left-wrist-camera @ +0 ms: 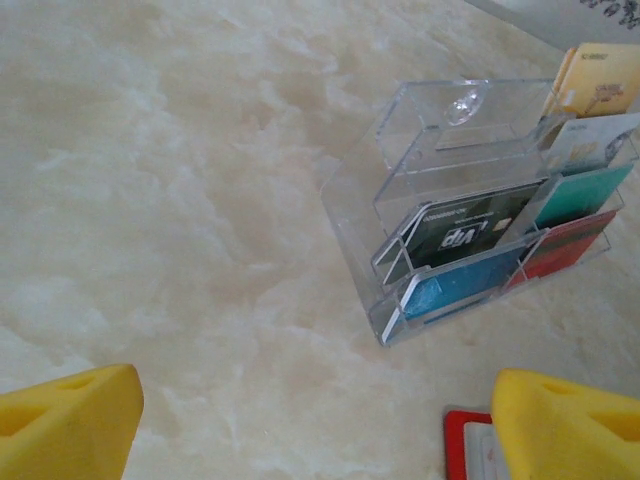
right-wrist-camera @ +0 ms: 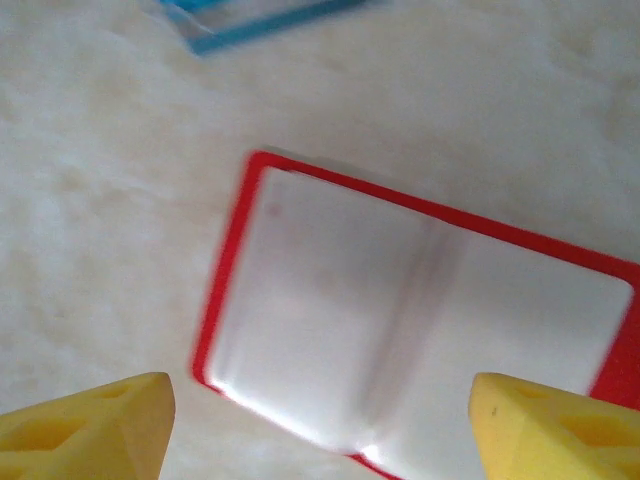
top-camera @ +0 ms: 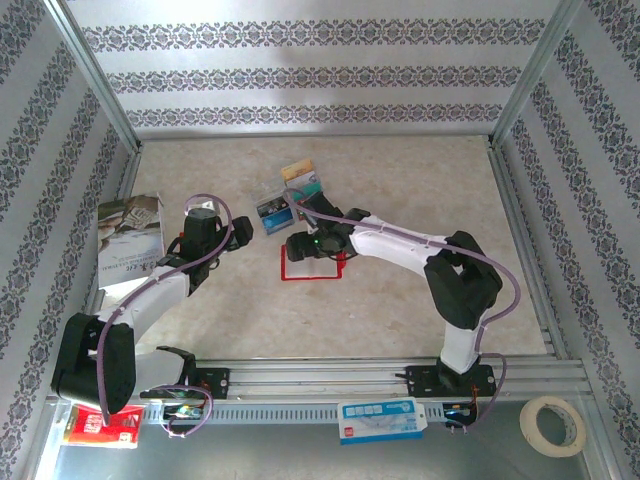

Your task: Take the credit cards out of the card holder

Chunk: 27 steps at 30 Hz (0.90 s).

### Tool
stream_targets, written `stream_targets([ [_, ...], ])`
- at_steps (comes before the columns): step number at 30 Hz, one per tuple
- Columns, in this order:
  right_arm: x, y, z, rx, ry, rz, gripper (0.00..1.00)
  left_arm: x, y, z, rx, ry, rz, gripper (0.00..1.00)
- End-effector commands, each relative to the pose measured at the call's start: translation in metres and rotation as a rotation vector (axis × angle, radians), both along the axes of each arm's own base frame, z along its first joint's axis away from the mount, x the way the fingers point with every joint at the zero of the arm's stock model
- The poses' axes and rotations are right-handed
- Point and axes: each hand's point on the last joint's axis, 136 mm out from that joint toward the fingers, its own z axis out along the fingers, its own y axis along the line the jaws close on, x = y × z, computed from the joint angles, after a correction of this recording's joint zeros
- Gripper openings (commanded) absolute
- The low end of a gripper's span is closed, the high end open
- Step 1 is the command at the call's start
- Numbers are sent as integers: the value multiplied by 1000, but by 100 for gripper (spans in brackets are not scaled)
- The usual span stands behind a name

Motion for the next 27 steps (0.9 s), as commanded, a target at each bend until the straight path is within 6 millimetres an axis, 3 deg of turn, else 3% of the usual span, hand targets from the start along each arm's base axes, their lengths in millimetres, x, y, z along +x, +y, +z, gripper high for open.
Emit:
stream_targets([
  [1, -2, 6, -10, -34, 17, -7, 75, 2, 18, -3, -35, -19, 115, 90],
  [7, -4, 21, -29, -57, 60, -14, 65, -2, 25, -11, -66, 5, 143, 91],
  [12, -1, 23, -45, -115, 67, -4, 65, -3, 22, -11, -76, 4, 122, 93],
  [19, -4, 19, -67, -187, 103, 11, 65, -1, 21, -10, -76, 4, 110, 94],
  [27, -16, -3, -91, -252, 151, -1, 51, -1, 21, -10, -67, 10, 102, 94],
])
